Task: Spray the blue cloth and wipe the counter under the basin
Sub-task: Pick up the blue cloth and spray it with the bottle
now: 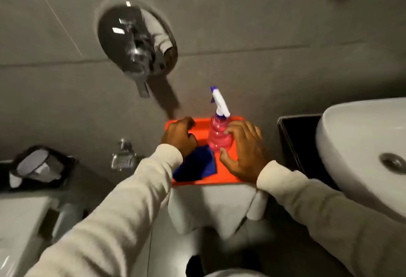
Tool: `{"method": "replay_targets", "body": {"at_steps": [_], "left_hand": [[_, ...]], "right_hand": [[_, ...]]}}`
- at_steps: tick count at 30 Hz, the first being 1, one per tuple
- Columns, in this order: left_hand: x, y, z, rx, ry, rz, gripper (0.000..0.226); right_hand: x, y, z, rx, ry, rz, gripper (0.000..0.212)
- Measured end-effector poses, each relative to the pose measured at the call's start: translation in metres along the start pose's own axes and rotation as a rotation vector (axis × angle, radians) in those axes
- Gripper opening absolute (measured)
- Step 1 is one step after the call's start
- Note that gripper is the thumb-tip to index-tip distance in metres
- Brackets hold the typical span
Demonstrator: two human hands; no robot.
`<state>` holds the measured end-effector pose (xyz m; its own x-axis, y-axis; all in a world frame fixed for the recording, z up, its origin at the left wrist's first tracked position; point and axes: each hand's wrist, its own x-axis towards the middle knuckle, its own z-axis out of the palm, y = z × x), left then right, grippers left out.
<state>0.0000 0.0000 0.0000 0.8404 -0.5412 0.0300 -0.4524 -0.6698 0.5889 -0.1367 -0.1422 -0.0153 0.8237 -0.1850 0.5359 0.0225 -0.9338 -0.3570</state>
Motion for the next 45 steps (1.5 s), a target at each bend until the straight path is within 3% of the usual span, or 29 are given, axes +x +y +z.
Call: {"method": "replay_targets", "body": {"at_steps": [2,4,7,11,13,16,18,21,24,27,30,33,36,42,45], "left_hand": [[0.007,-0.013,0.014,0.133,-0.19,-0.143,0.046],[0.011,-0.028,0.027,0.238,-0.342,-0.332,0.049],[0.015,-0.039,0.045,0.281,-0.443,-0.504,0.064],[0.015,-0.04,0.068,0.304,-0.468,-0.588,0.08],[0.017,-0.041,0.075,0.282,-0.432,-0.621,0.081],[0.021,-0.046,0.073,0.064,-0.333,-0.686,0.061],[0.019,-0.049,0.071,-0.099,-0.277,-0.732,0.044],[0.014,-0.051,0.068,-0.333,-0.233,-0.797,0.032],[0.015,-0.052,0.059,-0.533,-0.286,-0.75,0.027],[0.014,-0.055,0.047,-0.708,-0.246,-0.628,0.027],[0.007,-0.053,0.037,-0.869,-0.218,-0.541,0.046],[-0.002,-0.051,0.029,-0.975,-0.219,-0.495,0.055],[-0.01,-0.047,0.029,-1.005,-0.245,-0.438,0.061],[-0.03,-0.042,0.033,-1.113,-0.322,-0.386,0.069],[-0.035,-0.039,0.031,-1.157,-0.334,-0.384,0.066]], "right_hand": [[-0.008,0.006,0.017,0.042,-0.059,0.022,0.035],[-0.012,0.014,0.03,0.127,-0.109,0.179,0.031],[0.009,0.026,0.044,0.224,0.012,0.383,0.041],[0.065,0.039,0.063,0.368,0.016,0.493,0.067],[0.087,0.044,0.073,0.398,0.012,0.472,0.058],[0.111,0.047,0.085,0.493,0.024,0.541,0.031],[0.119,0.048,0.091,0.638,-0.003,0.624,0.036],[0.127,0.043,0.086,0.678,-0.05,0.556,0.046],[0.139,0.038,0.063,0.71,-0.18,0.439,0.052],[0.15,0.04,0.034,0.639,-0.595,0.268,0.054],[0.137,0.039,0.011,0.339,-0.951,0.085,0.054],[0.112,0.039,-0.001,0.126,-1.146,0.035,0.043],[0.095,0.043,-0.004,-0.083,-1.132,-0.059,0.044],[0.077,0.027,-0.012,-0.059,-0.977,0.017,0.054],[0.072,0.019,-0.016,-0.063,-0.945,0.08,0.036]]}}
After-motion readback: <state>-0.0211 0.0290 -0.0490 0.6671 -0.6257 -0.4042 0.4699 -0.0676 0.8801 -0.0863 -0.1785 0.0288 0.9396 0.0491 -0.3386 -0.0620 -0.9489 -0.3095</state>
